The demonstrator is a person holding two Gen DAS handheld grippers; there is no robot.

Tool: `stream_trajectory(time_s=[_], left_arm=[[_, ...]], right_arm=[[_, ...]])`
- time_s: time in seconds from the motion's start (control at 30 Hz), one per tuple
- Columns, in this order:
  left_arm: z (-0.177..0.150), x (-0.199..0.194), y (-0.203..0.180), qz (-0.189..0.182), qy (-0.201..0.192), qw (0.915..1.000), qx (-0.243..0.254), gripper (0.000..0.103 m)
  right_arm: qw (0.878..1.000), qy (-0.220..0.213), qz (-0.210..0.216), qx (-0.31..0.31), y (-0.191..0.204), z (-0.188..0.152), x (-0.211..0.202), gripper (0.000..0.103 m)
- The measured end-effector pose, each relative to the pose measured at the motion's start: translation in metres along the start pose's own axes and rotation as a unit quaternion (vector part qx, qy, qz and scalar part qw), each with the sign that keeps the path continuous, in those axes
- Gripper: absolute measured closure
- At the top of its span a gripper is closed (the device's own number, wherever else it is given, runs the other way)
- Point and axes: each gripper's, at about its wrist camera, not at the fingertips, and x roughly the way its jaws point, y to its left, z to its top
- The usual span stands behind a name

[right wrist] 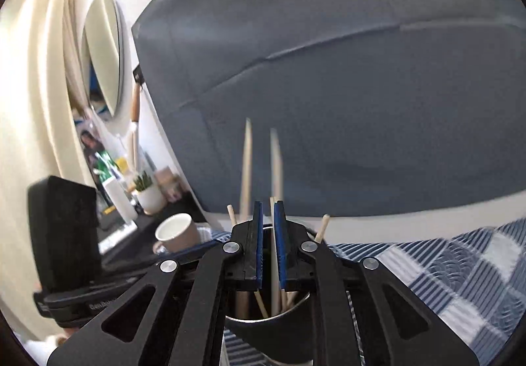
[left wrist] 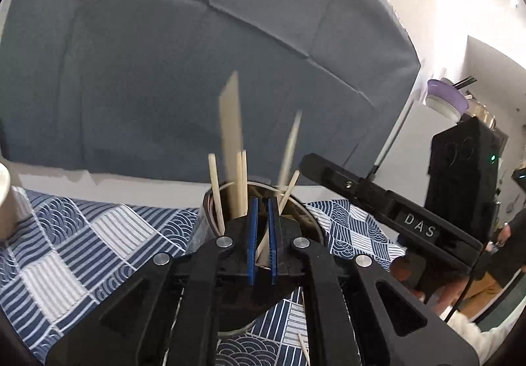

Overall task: Organize utensils
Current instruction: 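Lower both sticks into the black holder and open the tools, then move both open tools back toward the loose sticks on the cloth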

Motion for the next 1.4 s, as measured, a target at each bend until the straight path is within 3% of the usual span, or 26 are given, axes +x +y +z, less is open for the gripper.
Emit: stream_trajectory(time_s=[0.07, 0.13, 0.2, 0.27, 0.3, 0.37, 0.4, 0.47, 0.6, 0.73, 0.93, 1.2, 1.4], left_arm=[[0.011, -0.013, -0.01, 0.013, -0.008, 0.9998, 0.01, 0.082], [0.023, -0.028, -0.018, 0.023, -0.017, 0.9994, 0.021, 0.072], [0.037, -0.043, -0.029, 0.034, -0.024, 0.9986, 0.034, 0.065], [0.049, -0.06, -0.038, 0.04, -0.03, 0.9979, 0.042, 0.047], [0.056, -0.069, -0.045, 0.044, -0.036, 0.9972, 0.049, 0.044], [0.069, -0.084, -0.059, 0.051, -0.041, 0.9961, 0.06, 0.027], [0.076, -0.092, -0.065, 0.058, -0.046, 0.9949, 0.068, 0.025], [0.087, -0.105, -0.077, 0.077, -0.052, 0.992, 0.085, 0.015], [0.101, -0.128, -0.095, 0.102, -0.062, 0.9874, 0.104, 0.005], [0.103, -0.142, -0.104, 0.127, -0.058, 0.9841, 0.11, 0.006], [0.079, -0.136, -0.096, 0.134, -0.001, 0.9859, 0.1, 0.006], [0.021, -0.1, -0.053, 0.138, 0.118, 0.9822, 0.048, 0.006], [-0.019, -0.081, -0.037, 0.125, 0.174, 0.9764, 0.027, 0.006]], right_arm=[[1.0, -0.003, -0.013, -0.015, 0.006, 0.013, -0.013, 0.087], [0.999, -0.014, -0.031, -0.03, 0.013, 0.027, -0.028, 0.056], [0.998, -0.026, -0.041, -0.044, 0.022, 0.045, -0.045, 0.056], [0.997, -0.033, -0.048, -0.054, 0.028, 0.06, -0.062, 0.045], [0.996, -0.04, -0.053, -0.06, 0.033, 0.068, -0.07, 0.04], [0.994, -0.053, -0.061, -0.074, 0.045, 0.085, -0.09, 0.028], [0.993, -0.06, -0.063, -0.079, 0.05, 0.093, -0.099, 0.02], [0.991, -0.081, -0.067, -0.085, 0.061, 0.109, -0.119, 0.017], [0.988, -0.106, -0.073, -0.08, 0.079, 0.134, -0.149, 0.014], [0.987, -0.12, -0.082, -0.066, 0.09, 0.143, -0.169, 0.01], [0.988, -0.108, -0.103, -0.036, 0.084, 0.123, -0.185, 0.01], [0.986, -0.026, -0.167, 0.007, 0.048, 0.062, -0.169, 0.01], [0.975, 0.04, -0.213, 0.042, 0.017, 0.012, -0.155, 0.01]])
